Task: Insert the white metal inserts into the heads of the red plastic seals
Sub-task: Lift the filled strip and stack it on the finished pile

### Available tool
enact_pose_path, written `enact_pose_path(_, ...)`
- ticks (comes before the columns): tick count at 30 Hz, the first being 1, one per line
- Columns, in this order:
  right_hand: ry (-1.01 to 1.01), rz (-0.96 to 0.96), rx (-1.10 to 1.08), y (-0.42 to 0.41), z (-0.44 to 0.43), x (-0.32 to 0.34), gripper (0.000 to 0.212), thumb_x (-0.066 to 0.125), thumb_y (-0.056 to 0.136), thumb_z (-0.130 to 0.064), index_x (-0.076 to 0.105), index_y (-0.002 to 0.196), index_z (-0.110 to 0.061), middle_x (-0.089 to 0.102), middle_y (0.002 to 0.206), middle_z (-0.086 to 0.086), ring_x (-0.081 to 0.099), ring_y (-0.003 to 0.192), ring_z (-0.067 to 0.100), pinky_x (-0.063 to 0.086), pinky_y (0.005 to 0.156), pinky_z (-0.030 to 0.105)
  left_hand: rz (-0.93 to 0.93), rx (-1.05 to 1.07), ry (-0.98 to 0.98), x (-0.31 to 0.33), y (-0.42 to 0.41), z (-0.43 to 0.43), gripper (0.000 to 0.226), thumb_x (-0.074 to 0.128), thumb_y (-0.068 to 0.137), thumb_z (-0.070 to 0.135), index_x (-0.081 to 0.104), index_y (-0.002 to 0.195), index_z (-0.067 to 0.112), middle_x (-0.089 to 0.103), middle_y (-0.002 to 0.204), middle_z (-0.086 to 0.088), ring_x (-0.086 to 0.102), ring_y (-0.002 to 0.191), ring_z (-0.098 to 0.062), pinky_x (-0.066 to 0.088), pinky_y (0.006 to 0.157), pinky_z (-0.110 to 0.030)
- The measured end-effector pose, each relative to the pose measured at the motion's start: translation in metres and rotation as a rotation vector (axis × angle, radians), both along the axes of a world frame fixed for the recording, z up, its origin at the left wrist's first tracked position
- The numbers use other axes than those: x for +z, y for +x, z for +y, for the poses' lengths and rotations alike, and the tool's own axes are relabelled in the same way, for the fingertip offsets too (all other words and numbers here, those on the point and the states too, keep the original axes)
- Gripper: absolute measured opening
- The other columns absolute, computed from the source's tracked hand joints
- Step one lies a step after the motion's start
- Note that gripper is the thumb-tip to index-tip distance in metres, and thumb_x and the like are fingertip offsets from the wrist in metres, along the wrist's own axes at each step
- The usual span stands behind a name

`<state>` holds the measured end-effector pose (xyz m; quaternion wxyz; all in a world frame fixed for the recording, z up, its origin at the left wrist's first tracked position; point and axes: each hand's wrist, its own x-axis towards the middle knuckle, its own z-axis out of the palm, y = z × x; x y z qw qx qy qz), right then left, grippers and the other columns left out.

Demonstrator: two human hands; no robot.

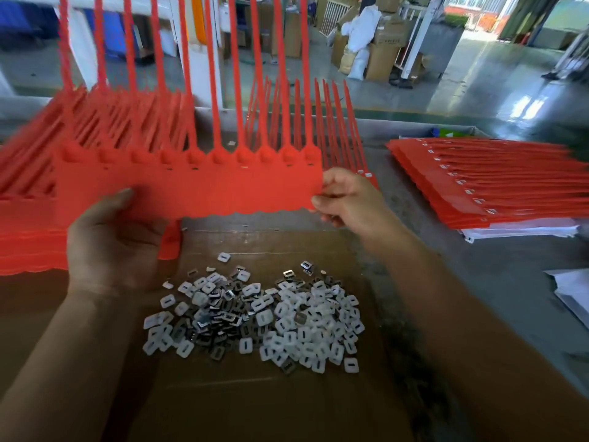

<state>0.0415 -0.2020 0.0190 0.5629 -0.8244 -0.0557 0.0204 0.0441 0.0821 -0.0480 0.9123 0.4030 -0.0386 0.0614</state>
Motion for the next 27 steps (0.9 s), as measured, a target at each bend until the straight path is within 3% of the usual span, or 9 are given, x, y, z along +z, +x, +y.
enact_pose_path(3,0.027,-0.014,-0.079,-0.007,-0.026,-0.005,0.023,0.054,0.086,0.005,0.055,0.079,-0.017,0.063,0.065,-0.011,0.053,0.049,-0.001,0.041,0.047,0.009,-0.068,0.020,0.106,0.011,-0.008,-0.022,0.034,0.045,0.086,0.010,0.071,0.069,0.024,0.067,0.066,0.013,0.064,0.063,0.000,0.052,0.062,-0.017)
enact_pose_path(8,-0.032,-0.102,-0.242,-0.018,-0.063,-0.018,0.030,0.053,0.083,0.012,0.049,0.071,-0.016,0.059,0.048,-0.012,0.047,0.039,-0.004,0.035,0.042,0.007,-0.091,0.156,0.431,0.024,-0.023,-0.057,0.051,0.043,0.079,-0.017,0.068,0.099,0.023,0.070,0.079,0.009,0.066,0.074,-0.006,0.054,0.064,-0.020)
enact_pose_path(10,-0.071,-0.140,-0.321,-0.019,-0.072,-0.027,0.032,0.055,0.082,0.011,0.049,0.071,-0.018,0.061,0.062,-0.003,0.050,0.044,0.000,0.039,0.047,0.012,-0.157,0.113,0.656,0.022,-0.027,-0.067,0.060,0.049,0.076,-0.016,0.062,0.111,0.030,0.071,0.089,0.008,0.066,0.086,-0.011,0.054,0.072,-0.026)
enact_pose_path(12,-0.135,-0.144,-0.369,-0.019,-0.078,-0.036,0.029,0.058,0.083,0.006,0.052,0.071,-0.021,0.063,0.075,0.008,0.053,0.056,0.009,0.045,0.061,0.025,-0.142,0.117,0.762,0.020,-0.026,-0.069,0.065,0.056,0.072,-0.010,0.060,0.110,0.042,0.071,0.093,0.008,0.065,0.093,-0.017,0.051,0.081,-0.035)
enact_pose_path(15,-0.249,-0.127,-0.383,-0.016,-0.083,-0.045,0.024,0.063,0.081,-0.004,0.056,0.072,-0.024,0.066,0.083,0.002,0.058,0.073,0.017,0.047,0.077,0.037,-0.038,0.208,0.882,0.014,-0.015,-0.066,0.065,0.057,0.074,-0.013,0.060,0.113,0.039,0.069,0.087,0.000,0.064,0.086,-0.023,0.052,0.082,-0.043)
enact_pose_path(18,-0.295,-0.126,-0.407,-0.015,-0.087,-0.050,0.025,0.067,0.078,-0.005,0.056,0.069,-0.026,0.064,0.077,-0.005,0.059,0.075,0.015,0.045,0.074,0.030,-0.007,0.264,1.092,0.012,-0.005,-0.069,0.052,0.059,0.073,-0.011,0.063,0.113,0.023,0.066,0.077,0.004,0.062,0.072,-0.016,0.052,0.076,-0.036)
enact_pose_path(21,-0.339,-0.084,-0.418,-0.015,-0.089,-0.055,0.025,0.068,0.076,-0.004,0.057,0.066,-0.023,0.060,0.067,-0.007,0.055,0.069,0.013,0.039,0.065,0.025,-0.008,0.329,1.254,0.014,0.001,-0.073,0.051,0.058,0.073,-0.009,0.064,0.113,0.022,0.063,0.071,0.013,0.056,0.065,-0.003,0.041,0.061,-0.012)
enact_pose_path(23,-0.315,-0.050,-0.410,-0.015,-0.090,-0.057,0.021,0.068,0.076,-0.002,0.059,0.069,-0.020,0.062,0.069,-0.004,0.056,0.070,0.014,0.040,0.068,0.026,0.018,0.342,1.306,0.012,0.002,-0.073,0.053,0.059,0.074,-0.007,0.062,0.118,0.024,0.064,0.075,0.009,0.056,0.069,-0.004,0.036,0.060,-0.013)
enact_pose_path(27,-0.275,-0.030,-0.397,-0.013,-0.088,-0.060,0.015,0.065,0.079,0.000,0.060,0.079,-0.015,0.063,0.075,0.001,0.057,0.077,0.018,0.042,0.076,0.031,0.047,0.367,1.383,0.002,0.002,-0.072,0.050,0.061,0.079,-0.003,0.058,0.124,0.020,0.065,0.089,0.001,0.057,0.082,-0.014,0.037,0.076,-0.021)
